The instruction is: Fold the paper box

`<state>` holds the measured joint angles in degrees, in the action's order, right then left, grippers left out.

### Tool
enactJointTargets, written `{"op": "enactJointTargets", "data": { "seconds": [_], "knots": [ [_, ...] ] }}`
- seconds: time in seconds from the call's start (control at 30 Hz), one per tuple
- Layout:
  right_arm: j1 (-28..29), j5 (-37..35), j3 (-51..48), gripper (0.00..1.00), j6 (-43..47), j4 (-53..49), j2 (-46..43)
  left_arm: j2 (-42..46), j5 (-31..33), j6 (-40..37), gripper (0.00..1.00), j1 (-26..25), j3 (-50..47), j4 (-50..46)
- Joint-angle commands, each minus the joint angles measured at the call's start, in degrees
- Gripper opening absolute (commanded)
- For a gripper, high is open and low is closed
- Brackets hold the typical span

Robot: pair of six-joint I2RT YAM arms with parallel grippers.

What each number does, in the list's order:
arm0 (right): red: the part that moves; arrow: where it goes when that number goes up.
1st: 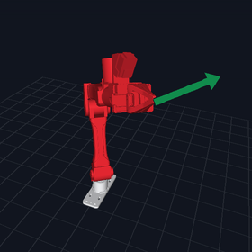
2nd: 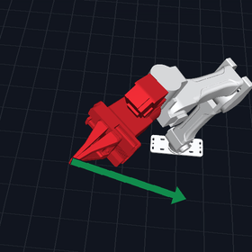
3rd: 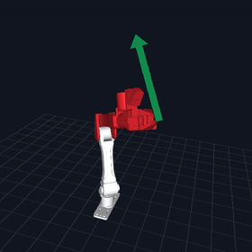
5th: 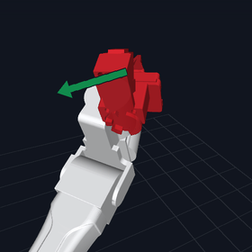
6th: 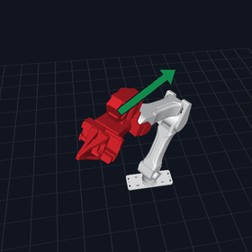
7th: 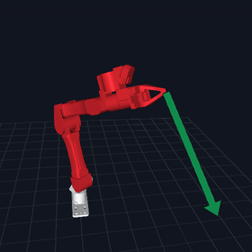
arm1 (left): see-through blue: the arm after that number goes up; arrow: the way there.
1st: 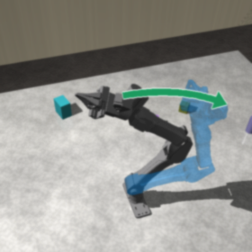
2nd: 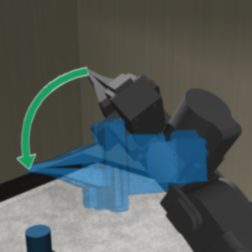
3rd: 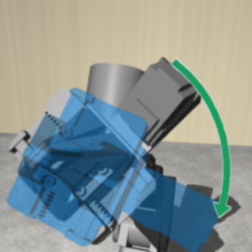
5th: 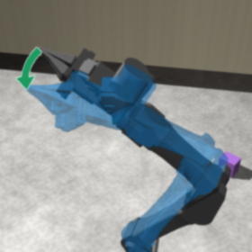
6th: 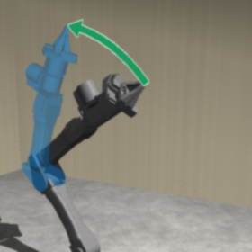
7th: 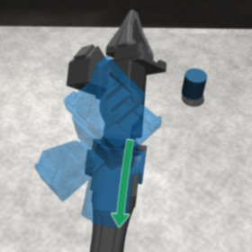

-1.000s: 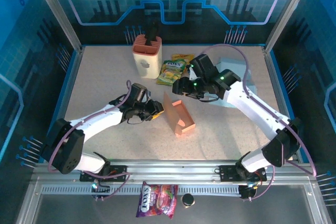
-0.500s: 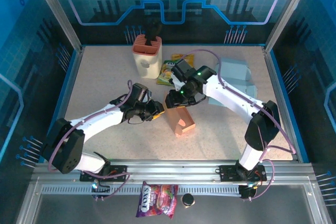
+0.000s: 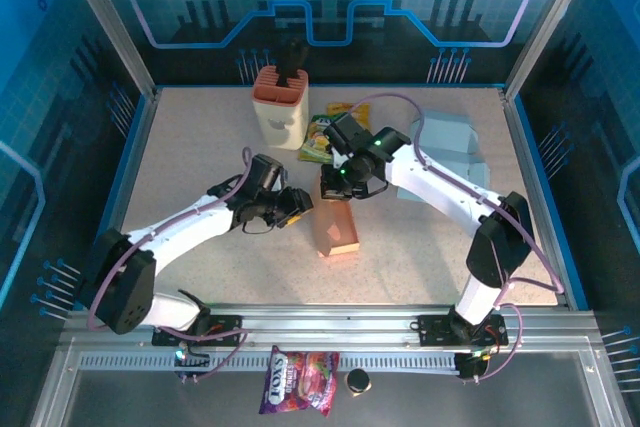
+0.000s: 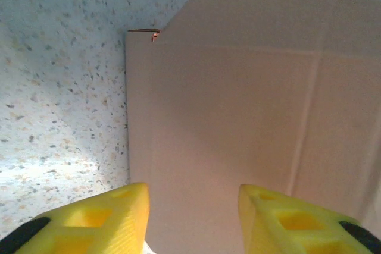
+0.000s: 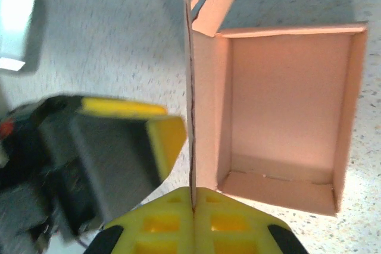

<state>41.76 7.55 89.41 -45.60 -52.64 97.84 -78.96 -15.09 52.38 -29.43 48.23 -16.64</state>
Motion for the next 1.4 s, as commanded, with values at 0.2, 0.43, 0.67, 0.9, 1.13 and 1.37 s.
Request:
{"op": "enactJointTargets", "data": {
  "seconds": [0.2,0.43,0.67,0.9,1.13,1.37],
  "knots": [
    [1.6,-23.3,-3.0,0.00,-39.9,0.0,-9.4,7.7,5.0,-10.7,0.49,-0.3,5.5,-12.2],
    [1.0,-28.7,18.7,0.00,-62.2,-29.7,5.1,12.1,5.1,-20.1,0.49,-0.4,5.1,-15.2],
    [-0.4,-23.8,17.2,0.00,-69.0,-25.3,7.0,12.9,1.1,-28.8,0.50,-0.5,4.8,-14.7],
    [-1.5,-22.5,19.5,0.20,-62.5,-23.7,9.0,10.6,-0.2,-35.5,0.53,-1.9,5.4,-13.6],
    [-2.8,-23.5,14.3,0.29,-50.2,-16.2,4.4,9.1,-1.5,-39.5,0.56,-4.1,6.0,-10.5],
    [-9.7,-21.2,0.6,0.39,-6.4,6.0,-10.0,6.6,0.4,-41.2,0.57,-7.6,8.8,-12.1]
  ]
}}
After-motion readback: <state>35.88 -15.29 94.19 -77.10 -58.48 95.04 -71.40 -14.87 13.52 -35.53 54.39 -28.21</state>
